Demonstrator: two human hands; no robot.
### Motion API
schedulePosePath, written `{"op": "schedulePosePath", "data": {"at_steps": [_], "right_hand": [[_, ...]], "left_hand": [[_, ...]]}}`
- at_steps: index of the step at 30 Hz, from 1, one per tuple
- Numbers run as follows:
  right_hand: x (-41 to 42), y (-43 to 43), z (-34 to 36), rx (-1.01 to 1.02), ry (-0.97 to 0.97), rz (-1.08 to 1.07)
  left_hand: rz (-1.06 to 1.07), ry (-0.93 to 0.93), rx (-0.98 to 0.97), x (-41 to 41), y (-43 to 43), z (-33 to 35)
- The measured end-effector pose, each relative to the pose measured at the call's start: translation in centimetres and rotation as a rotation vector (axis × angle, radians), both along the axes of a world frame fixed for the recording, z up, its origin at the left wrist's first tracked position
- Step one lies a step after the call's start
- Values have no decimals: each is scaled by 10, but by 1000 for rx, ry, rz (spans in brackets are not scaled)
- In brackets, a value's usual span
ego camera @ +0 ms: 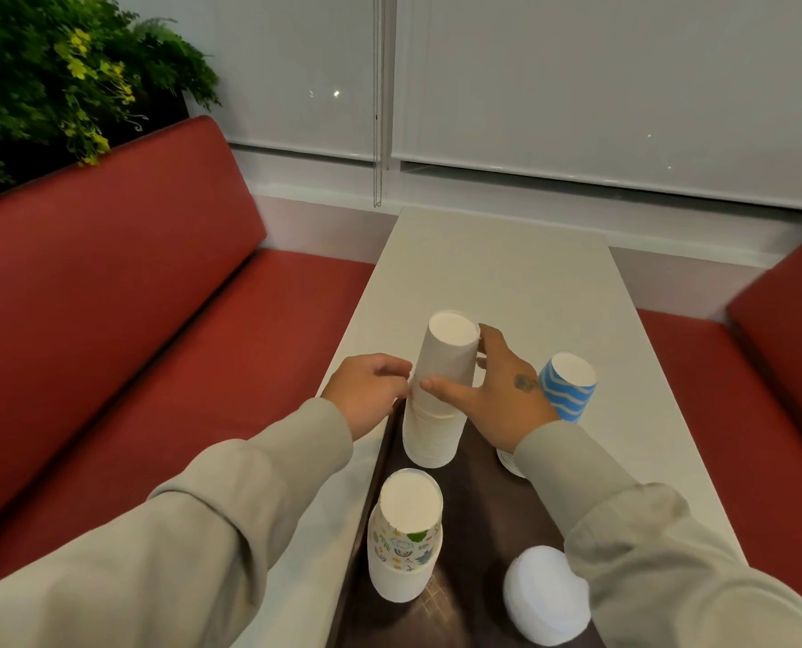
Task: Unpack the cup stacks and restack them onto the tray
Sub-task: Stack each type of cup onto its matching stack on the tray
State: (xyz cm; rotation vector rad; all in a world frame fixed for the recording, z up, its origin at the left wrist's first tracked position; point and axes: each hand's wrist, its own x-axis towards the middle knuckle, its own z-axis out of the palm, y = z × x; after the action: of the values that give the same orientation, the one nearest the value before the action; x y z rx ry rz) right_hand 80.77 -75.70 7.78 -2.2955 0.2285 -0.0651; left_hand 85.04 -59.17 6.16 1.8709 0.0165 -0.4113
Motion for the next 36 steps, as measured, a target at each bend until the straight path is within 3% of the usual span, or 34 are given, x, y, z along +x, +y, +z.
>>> {"op": "schedulePosePath", "data": {"at_steps": [9,22,36], "right_hand": [[-19,-17,40,-4,-95,12],[-93,-7,85,-169,-223,84],[-281,82,87,-287,-249,171]], "left_hand": [[89,-172,-50,-10,8,52],[109,-509,65,-92,33,90],[70,-538,137,-294,114,76]]}}
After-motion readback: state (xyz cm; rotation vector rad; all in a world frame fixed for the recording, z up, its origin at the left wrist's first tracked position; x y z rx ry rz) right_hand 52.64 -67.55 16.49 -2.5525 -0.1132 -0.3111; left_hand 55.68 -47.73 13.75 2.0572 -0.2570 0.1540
